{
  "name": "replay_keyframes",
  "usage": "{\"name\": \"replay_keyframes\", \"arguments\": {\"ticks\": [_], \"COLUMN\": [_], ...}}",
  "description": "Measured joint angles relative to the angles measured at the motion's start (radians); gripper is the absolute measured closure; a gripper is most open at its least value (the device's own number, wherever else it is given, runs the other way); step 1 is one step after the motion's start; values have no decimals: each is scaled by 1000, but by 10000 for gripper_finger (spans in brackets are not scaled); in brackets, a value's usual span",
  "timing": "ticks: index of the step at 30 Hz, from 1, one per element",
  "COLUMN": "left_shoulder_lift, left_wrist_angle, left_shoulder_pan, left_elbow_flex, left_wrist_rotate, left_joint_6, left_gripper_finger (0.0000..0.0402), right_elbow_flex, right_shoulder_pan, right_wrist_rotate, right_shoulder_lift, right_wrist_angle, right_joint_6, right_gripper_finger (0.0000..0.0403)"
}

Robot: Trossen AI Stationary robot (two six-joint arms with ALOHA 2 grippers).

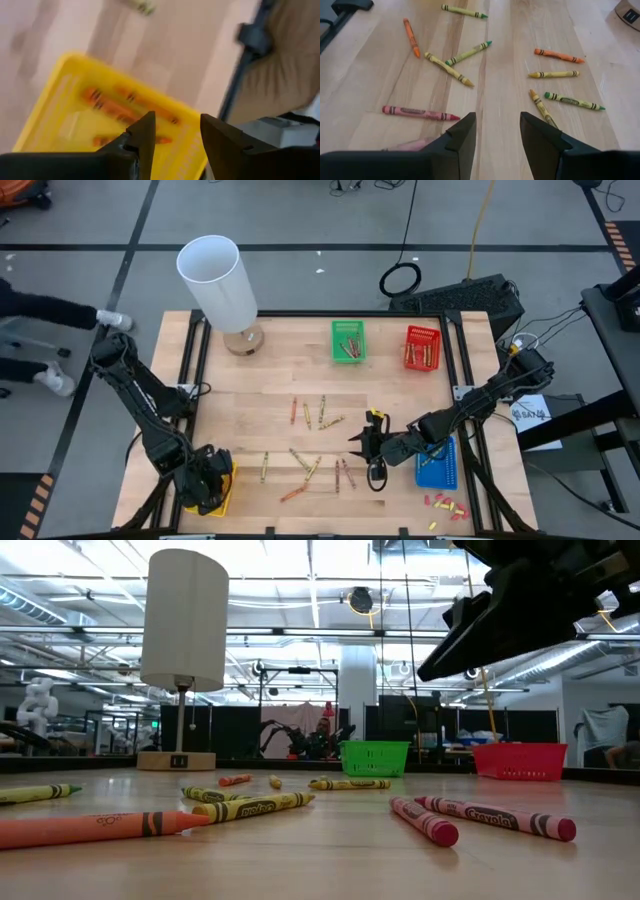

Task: Sort crayons
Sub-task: Put the yellow crayon into the blue bin

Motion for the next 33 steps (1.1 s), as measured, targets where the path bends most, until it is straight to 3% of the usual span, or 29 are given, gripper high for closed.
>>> {"name": "replay_keyframes", "arguments": {"ticks": [5,11,21,25,33], "left_shoulder_lift": [0,0,31,83,161], "left_wrist_angle": [59,64,68,133,319], "left_shoulder_pan": [0,9,36,44,96], "left_elbow_flex": [0,0,0,0,0], "left_wrist_rotate": [-147,-457,-836,-911,-902], "left_joint_6": [188,345,397,485,681], "left_gripper_finger": [246,246,246,246,246], "right_elbow_flex": [0,0,0,0,1], "right_shoulder_pan": [6,13,13,13,12], "right_wrist_rotate": [-30,-29,-20,34,64], "right_shoulder_lift": [0,0,0,2,42], "right_wrist_angle": [-13,-12,2,3,17], "right_joint_6": [4,26,30,27,19], "right_gripper_finger": [266,266,266,266,266]}}
